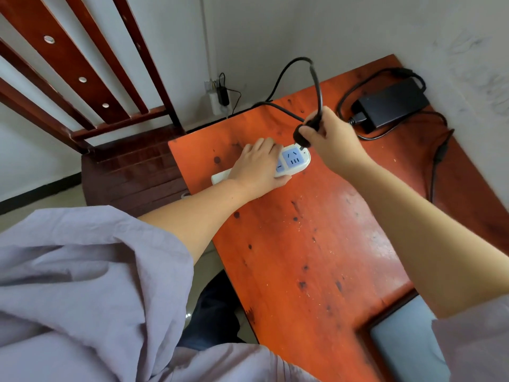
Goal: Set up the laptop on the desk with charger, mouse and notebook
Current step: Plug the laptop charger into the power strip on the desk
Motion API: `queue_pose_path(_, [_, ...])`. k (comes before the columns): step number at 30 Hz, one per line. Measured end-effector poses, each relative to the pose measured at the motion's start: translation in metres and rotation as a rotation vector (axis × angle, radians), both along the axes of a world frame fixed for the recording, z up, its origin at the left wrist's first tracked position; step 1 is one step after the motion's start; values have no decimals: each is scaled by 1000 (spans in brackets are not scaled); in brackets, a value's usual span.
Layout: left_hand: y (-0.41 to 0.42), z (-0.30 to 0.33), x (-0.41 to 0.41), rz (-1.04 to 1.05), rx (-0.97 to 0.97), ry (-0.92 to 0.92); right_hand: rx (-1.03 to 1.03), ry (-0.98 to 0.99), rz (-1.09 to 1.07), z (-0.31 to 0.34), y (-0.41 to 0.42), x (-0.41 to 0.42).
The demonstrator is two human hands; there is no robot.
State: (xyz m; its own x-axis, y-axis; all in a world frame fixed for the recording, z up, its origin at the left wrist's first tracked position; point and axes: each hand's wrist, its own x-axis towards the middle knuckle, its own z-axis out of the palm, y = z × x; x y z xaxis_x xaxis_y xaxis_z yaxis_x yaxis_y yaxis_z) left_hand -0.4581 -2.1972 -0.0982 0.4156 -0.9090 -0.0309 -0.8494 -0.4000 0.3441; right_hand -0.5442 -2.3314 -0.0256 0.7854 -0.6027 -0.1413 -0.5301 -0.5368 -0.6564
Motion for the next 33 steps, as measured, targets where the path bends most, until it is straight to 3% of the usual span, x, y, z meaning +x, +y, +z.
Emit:
queue_pose_path(9, [-1,-2,-1,5,-50,32,186,-14,-2,-20,3,-13])
queue_pose_path(33, [0,-3,1,-2,-63,20,14,23,5,-16,15,-2])
